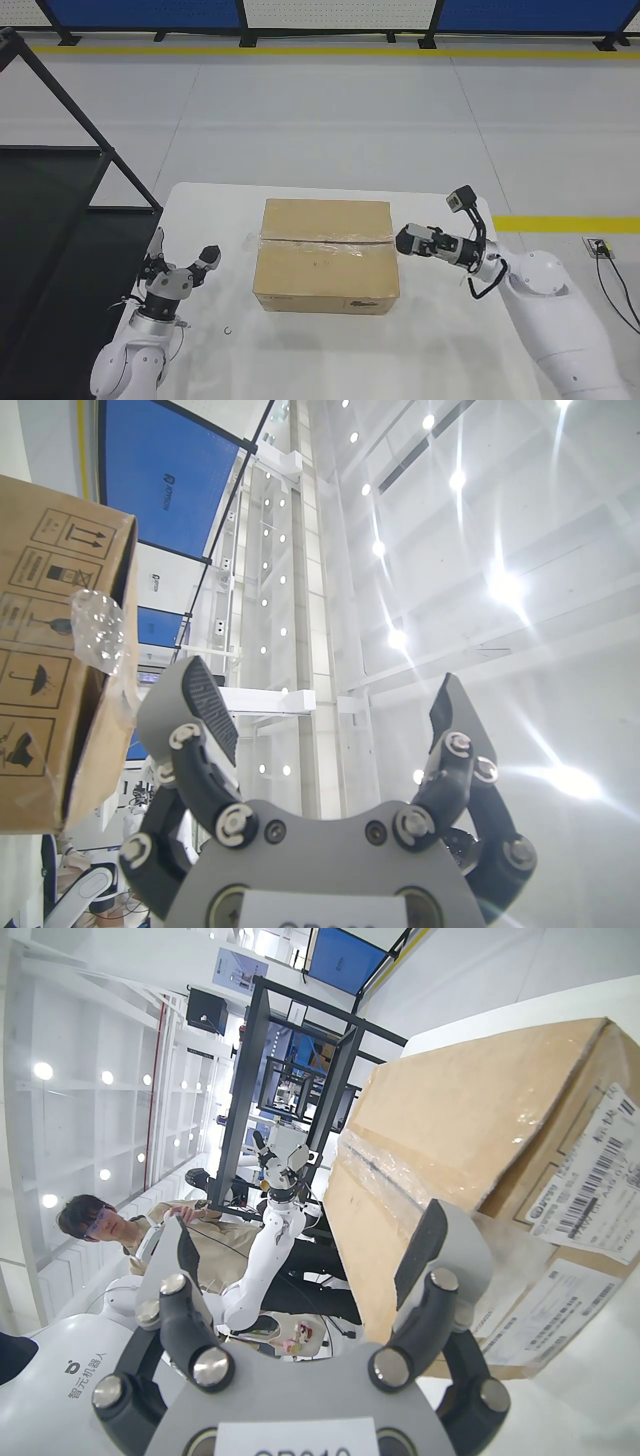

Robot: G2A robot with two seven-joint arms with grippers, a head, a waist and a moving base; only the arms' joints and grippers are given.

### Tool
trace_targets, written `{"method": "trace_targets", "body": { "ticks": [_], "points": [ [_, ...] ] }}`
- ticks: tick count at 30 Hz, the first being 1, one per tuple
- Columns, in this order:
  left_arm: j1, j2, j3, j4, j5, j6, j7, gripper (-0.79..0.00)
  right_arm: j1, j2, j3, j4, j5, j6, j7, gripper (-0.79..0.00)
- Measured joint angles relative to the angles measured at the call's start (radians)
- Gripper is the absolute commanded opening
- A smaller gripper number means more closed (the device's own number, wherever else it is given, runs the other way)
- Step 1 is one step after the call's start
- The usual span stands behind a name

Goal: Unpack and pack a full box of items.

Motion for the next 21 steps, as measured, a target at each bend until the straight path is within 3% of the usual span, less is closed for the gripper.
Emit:
{"method": "trace_targets", "body": {
  "ticks": [10, 21],
  "points": [
    [-0.013, 0.001, 0.004, 0.005, 0.016, 0.006, 0.032, 0.0, 0.06, -0.015, -0.044, 0.115, 0.029, 0.009, 0.023, 0.0],
    [-0.069, -0.004, 0.052, 0.071, 0.067, 0.009, 0.125, 0.0, 0.138, -0.042, -0.107, 0.244, 0.036, -0.003, 0.038, 0.0]
  ]
}}
